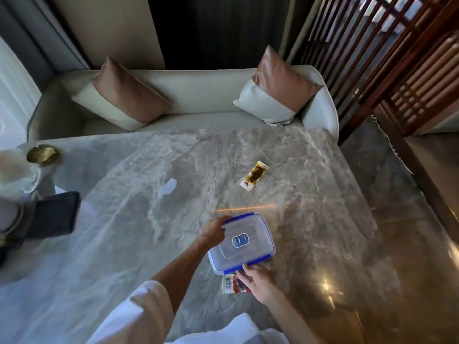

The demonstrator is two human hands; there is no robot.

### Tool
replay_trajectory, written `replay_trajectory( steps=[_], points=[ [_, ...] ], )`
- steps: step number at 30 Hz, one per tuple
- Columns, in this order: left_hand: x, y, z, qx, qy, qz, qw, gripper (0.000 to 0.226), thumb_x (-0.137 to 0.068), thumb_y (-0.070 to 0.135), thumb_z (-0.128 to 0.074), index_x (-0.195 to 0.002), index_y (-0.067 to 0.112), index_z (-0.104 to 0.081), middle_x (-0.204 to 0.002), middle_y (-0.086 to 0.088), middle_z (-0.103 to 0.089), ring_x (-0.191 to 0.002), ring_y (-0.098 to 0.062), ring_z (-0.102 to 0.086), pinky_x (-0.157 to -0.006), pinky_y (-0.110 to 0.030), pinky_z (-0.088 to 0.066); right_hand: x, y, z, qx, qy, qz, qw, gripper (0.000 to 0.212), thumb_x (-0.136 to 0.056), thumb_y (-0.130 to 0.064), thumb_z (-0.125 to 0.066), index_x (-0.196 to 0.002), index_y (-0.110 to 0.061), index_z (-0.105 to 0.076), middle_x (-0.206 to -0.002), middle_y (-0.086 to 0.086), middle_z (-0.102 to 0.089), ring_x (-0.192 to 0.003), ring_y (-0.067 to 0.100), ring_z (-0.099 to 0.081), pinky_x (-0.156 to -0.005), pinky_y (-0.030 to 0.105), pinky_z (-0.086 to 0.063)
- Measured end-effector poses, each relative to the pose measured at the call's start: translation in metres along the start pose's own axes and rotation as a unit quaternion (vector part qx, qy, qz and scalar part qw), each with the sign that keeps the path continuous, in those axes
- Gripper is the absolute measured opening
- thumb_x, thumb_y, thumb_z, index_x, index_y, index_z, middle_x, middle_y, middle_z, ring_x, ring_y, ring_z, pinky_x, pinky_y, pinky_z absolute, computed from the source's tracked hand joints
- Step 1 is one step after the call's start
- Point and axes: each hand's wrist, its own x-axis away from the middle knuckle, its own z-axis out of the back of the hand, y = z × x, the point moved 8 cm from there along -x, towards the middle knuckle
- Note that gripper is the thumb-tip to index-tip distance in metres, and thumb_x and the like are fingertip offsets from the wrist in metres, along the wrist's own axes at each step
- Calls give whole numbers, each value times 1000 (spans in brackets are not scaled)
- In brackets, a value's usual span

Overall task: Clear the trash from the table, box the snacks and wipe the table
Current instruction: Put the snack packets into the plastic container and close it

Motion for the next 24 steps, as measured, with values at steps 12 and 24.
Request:
replay_trajectory(
  steps=[12,24],
  points=[
    [42,-61,-35,373,19,264,889,25,-93,29,-55,-81,11,-41,-78,-13,-54,-61,-25,-55,-61,-39,-52,-38,-81,-2,136,20,123,983,32,-96,-18,-53,-126,-7,-59,-118,13,-67,-106,32,-65,-98,50,-49],
    [50,-90,-45,455,189,311,813,26,-89,19,-54,-100,3,-72,-86,-15,-72,-78,-23,-65,-79,-39,-56,-37,-85,-16,238,93,167,952,25,-96,-25,-54,-102,-4,-67,-92,14,-70,-79,23,-62,-69,31,-51]
  ],
)
